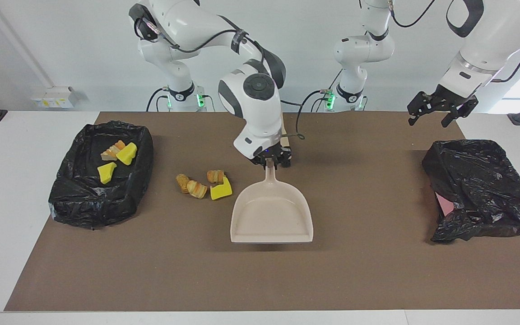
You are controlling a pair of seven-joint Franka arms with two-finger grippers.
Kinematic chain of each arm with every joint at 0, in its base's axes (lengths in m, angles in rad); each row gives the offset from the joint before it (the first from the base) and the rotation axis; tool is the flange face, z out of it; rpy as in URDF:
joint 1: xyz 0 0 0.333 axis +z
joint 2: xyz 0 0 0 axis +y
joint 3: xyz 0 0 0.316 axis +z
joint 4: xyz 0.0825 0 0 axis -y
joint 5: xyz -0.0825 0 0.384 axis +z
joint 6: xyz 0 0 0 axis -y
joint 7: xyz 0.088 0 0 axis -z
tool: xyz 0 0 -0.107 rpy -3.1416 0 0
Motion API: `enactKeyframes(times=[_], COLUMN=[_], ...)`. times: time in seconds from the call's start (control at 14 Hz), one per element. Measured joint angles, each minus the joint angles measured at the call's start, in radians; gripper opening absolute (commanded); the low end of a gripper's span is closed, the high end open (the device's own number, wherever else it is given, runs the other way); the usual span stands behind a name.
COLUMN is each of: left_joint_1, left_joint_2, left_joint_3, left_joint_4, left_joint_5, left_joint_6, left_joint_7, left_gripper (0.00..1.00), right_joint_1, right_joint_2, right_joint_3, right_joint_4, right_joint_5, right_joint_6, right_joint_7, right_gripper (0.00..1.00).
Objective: Sweep and dump trash in bin
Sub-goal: 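Bring the empty dustpan back to the table center with the right gripper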
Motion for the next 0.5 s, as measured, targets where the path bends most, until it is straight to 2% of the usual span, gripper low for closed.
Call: enactKeyframes(times=[0.14, 0.36, 0.43, 0.5], left_joint_1=[-0.090, -0.106, -0.107, -0.108], left_joint_2=[0.000, -0.001, -0.001, -0.002], left_joint_3=[0.096, 0.112, 0.112, 0.112], left_joint_4=[0.004, 0.006, 0.007, 0.007], left_joint_5=[0.001, 0.001, 0.001, 0.001], left_joint_6=[0.000, -0.004, -0.005, -0.007], left_joint_7=[0.000, 0.001, 0.001, 0.001], left_gripper=[1.00, 1.00, 1.00, 1.00], right_joint_1=[0.066, 0.112, 0.121, 0.125], right_joint_2=[0.099, 0.167, 0.175, 0.176], right_joint_3=[-0.030, -0.035, -0.035, -0.036], right_joint_4=[0.083, 0.089, 0.089, 0.090], right_joint_5=[-0.023, -0.037, -0.046, -0.048], right_joint_6=[0.016, 0.053, 0.061, 0.063], right_joint_7=[0.021, 0.022, 0.023, 0.023], right_gripper=[0.00, 0.00, 0.11, 0.39])
